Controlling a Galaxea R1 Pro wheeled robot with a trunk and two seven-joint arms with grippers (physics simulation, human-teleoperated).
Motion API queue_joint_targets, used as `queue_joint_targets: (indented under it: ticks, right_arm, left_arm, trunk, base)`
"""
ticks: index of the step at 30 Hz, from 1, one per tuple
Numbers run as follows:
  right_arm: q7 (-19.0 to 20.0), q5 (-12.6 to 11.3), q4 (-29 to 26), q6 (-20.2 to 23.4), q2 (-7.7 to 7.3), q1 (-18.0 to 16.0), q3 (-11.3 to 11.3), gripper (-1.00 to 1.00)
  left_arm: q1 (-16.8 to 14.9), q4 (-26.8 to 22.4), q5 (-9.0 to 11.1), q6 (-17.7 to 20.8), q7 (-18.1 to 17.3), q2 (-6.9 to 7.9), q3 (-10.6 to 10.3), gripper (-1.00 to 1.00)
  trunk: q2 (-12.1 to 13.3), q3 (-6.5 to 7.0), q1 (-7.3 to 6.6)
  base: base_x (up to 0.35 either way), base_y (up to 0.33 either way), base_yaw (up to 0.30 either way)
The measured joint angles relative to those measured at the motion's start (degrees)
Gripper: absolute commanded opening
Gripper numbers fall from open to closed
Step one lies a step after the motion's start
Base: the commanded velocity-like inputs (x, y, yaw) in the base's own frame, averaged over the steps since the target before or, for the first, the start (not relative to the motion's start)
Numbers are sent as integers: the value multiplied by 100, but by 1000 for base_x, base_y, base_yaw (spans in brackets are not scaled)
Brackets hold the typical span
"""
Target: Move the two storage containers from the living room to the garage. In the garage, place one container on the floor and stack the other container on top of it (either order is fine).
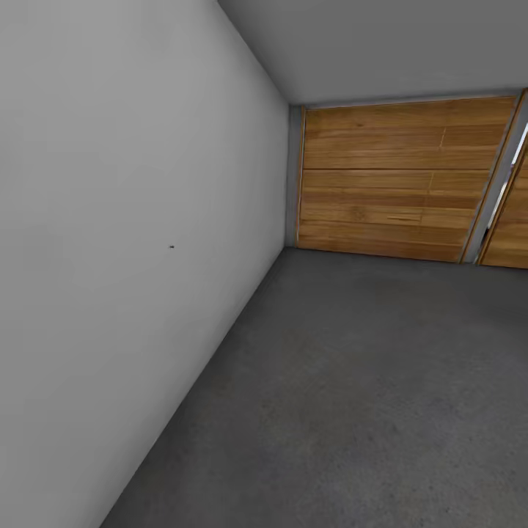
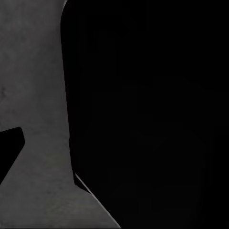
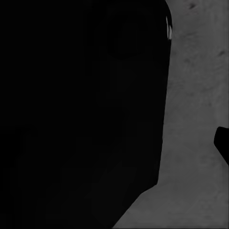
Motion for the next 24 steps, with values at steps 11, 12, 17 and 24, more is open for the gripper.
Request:
queue_joint_targets:
  ticks: [11, 12, 17, 24]
  right_arm:
    - [16, -123, -33, -185, -25, -157, 323, 100]
    - [16, -152, -32, -218, -27, -157, 352, 100]
    - [16, -297, -30, -378, -31, -156, 501, 100]
    - [16, -501, -30, -447, -27, -156, 724, 100]
  left_arm:
    - [-9, -202, -1, -87, -8, 34, 35, 100]
    - [-9, -208, -1, -88, -8, 35, 34, 100]
    - [-9, -216, -1, -89, -8, 35, 33, 100]
    - [-9, -218, 0, -93, -8, 35, 37, 100]
  trunk:
    - [1, 3, 0]
    - [1, 3, 0]
    - [1, 2, 0]
    - [1, 2, 0]
  base:
    - [0, 0, 0]
    - [0, 0, 0]
    - [0, 0, 131]
    - [0, 0, 263]
